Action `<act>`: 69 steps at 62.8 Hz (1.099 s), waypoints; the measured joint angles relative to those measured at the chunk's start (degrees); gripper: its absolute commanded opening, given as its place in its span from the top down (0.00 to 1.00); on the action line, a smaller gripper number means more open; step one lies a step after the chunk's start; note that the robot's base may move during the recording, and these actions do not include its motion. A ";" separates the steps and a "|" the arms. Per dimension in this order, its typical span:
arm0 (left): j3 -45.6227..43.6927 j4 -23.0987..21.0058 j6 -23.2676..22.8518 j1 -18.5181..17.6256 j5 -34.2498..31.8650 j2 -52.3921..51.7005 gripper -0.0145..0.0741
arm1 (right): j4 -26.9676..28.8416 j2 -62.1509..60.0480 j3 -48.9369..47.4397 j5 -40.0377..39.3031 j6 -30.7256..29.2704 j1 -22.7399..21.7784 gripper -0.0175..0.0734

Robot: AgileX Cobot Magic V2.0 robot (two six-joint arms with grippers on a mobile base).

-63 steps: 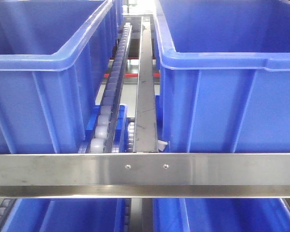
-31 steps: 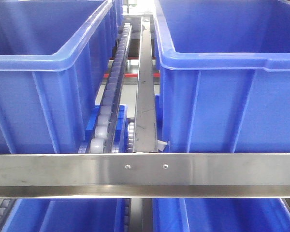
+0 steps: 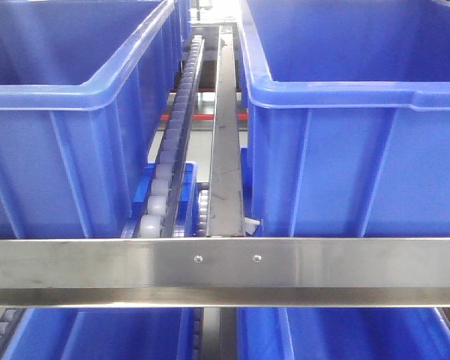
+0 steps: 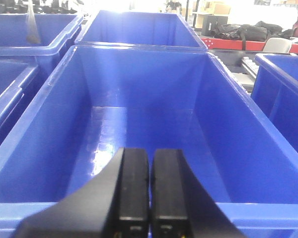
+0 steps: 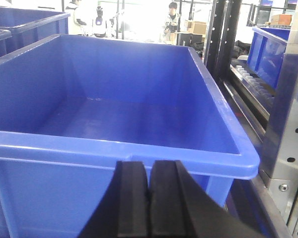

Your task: Pick and sort blue part to right shelf

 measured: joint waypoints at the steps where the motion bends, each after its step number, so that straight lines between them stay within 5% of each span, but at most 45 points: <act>1: 0.00 0.00 0.00 0.00 0.00 0.00 0.70 | 0.00 0.00 0.00 0.00 0.00 0.00 0.75; 23: 0.50 0.00 0.00 0.13 -0.10 -0.24 0.70 | 0.00 0.00 0.00 0.00 0.00 0.00 0.75; 35: 8.04 -1.36 5.93 2.84 -2.78 -8.60 0.70 | 0.00 0.00 0.00 -0.14 -0.14 0.00 0.75; 49: 19.52 -3.00 7.04 2.38 -5.44 -18.46 0.70 | 0.00 0.00 0.00 -0.14 -0.14 0.00 0.75; 69: 20.07 -4.23 7.07 2.08 -4.71 -19.92 0.70 | 0.00 -0.03 0.00 -0.14 -0.14 0.00 0.75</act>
